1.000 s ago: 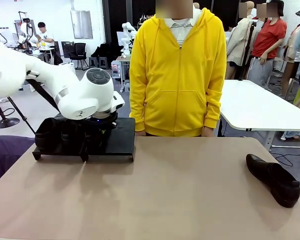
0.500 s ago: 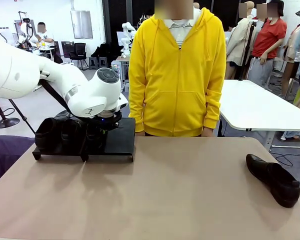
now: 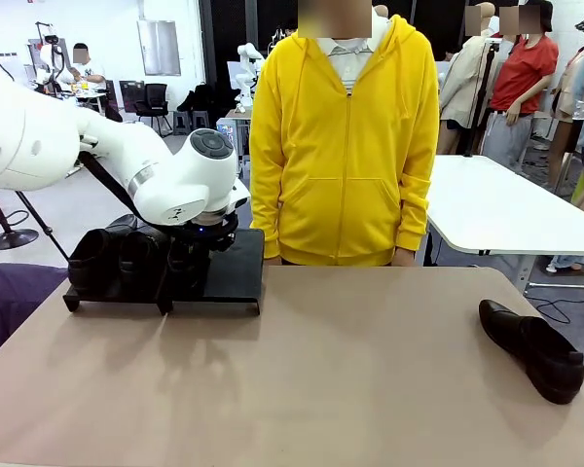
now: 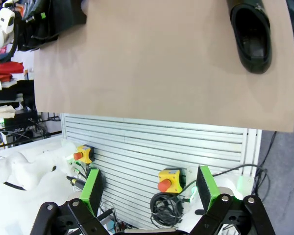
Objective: Organize the shoes by placing them on the stand.
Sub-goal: Place the Shoe from the middle of the table onto the Shoes Stand.
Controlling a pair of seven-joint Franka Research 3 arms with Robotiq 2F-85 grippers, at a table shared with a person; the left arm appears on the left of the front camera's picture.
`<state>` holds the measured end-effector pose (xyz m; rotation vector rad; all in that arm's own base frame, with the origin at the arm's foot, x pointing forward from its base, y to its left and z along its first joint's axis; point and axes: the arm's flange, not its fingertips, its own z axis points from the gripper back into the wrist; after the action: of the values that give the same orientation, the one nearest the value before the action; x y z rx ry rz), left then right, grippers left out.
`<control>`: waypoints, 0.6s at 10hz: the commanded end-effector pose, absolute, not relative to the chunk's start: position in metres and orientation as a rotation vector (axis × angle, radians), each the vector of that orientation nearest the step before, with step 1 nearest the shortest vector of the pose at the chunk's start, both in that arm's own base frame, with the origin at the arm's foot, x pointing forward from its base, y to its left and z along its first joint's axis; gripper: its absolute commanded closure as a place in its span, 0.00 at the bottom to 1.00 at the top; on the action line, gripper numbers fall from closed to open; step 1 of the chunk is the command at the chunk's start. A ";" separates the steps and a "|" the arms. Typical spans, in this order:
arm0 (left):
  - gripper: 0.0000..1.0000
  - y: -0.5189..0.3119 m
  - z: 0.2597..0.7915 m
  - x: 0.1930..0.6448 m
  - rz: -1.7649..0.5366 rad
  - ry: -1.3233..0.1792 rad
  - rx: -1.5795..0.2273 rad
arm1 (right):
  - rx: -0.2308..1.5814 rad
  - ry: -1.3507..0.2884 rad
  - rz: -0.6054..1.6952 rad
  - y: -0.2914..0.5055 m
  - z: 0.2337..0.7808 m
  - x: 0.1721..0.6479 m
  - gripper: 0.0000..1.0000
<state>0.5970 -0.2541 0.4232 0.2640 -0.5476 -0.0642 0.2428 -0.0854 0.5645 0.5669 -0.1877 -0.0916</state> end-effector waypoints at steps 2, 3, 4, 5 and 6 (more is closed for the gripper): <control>0.00 -0.251 0.467 0.577 -0.092 -0.566 0.264 | 0.585 -0.193 -0.068 -0.087 0.566 0.244 0.00; 0.00 -0.248 0.487 0.563 -0.095 -0.560 0.274 | 0.585 -0.193 -0.068 -0.087 0.566 0.244 0.00; 0.00 -0.242 0.513 0.539 -0.137 -0.507 0.222 | 0.585 -0.193 -0.068 -0.087 0.566 0.244 0.00; 0.00 -0.236 0.536 0.509 -0.280 -0.416 0.087 | 0.585 -0.193 -0.068 -0.087 0.566 0.244 0.00; 0.00 -0.223 0.552 0.482 -0.390 -0.406 -0.006 | 0.585 -0.193 -0.068 -0.087 0.566 0.244 0.00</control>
<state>0.5116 -0.2567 0.5386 0.0849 -0.4966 -0.2668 0.2431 -0.0854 0.5642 0.5670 -0.1866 -0.0918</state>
